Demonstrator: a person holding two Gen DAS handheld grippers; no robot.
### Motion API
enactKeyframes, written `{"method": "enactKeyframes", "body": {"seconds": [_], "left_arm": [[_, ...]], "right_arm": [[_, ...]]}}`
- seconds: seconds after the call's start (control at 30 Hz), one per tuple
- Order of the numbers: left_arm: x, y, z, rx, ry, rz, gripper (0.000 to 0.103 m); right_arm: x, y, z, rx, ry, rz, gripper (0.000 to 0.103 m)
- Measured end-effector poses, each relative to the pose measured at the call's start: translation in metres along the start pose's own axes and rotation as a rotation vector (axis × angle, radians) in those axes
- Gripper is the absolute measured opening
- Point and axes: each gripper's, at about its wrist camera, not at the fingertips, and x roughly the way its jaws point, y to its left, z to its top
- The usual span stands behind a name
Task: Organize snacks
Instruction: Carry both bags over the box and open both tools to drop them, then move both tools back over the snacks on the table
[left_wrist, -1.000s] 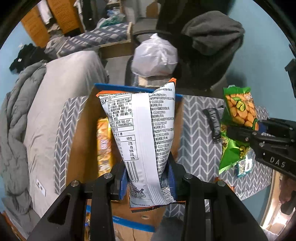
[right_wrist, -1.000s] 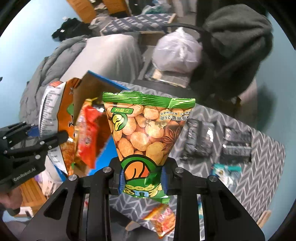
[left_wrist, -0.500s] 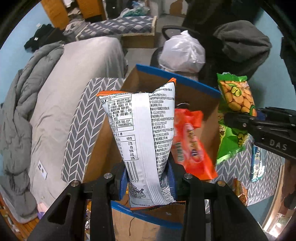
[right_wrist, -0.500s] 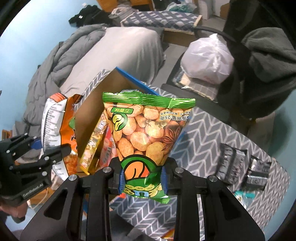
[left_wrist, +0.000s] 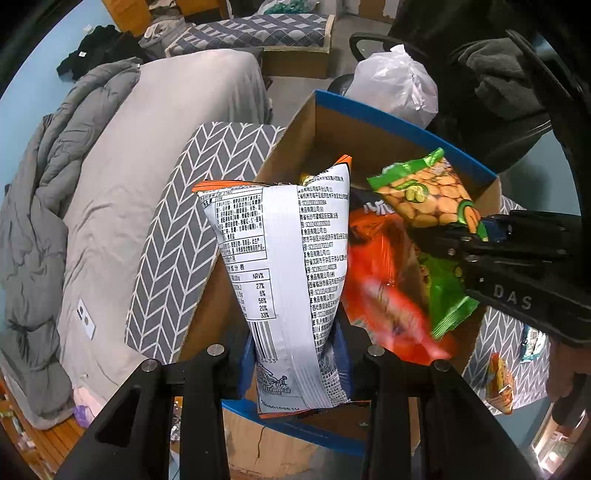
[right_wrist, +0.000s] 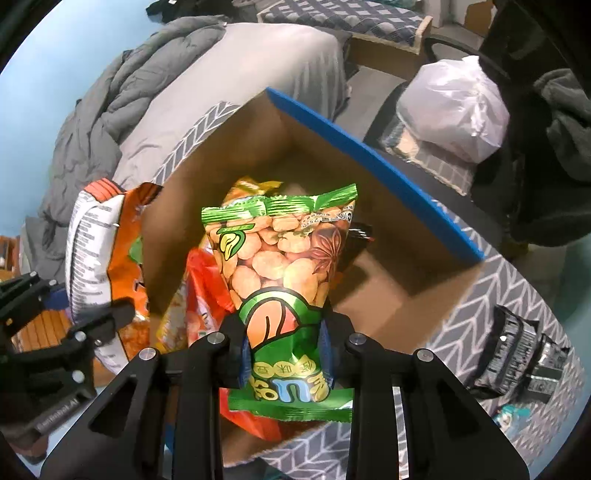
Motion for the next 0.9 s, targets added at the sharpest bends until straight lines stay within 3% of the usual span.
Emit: {"method": "enactKeyframes", "body": {"seconds": [0.3, 0.43, 0.47, 0.9], "left_arm": [[0.009, 0.004, 0.000, -0.015, 0.020, 0.018, 0.039], [0.006, 0.002, -0.001, -0.002, 0.001, 0.054, 0.065], [0.005, 0.002, -0.001, 0.001, -0.007, 0.059, 0.066], [-0.025, -0.015, 0.003, 0.017, -0.045, 0.037, 0.071]], "right_arm": [[0.016, 0.018, 0.000, 0.004, 0.043, 0.035, 0.032], [0.007, 0.018, -0.004, -0.005, 0.029, -0.014, 0.051], [0.005, 0.018, -0.003, -0.006, 0.025, -0.020, 0.055], [-0.041, -0.002, -0.014, 0.039, -0.044, -0.040, 0.068]]}}
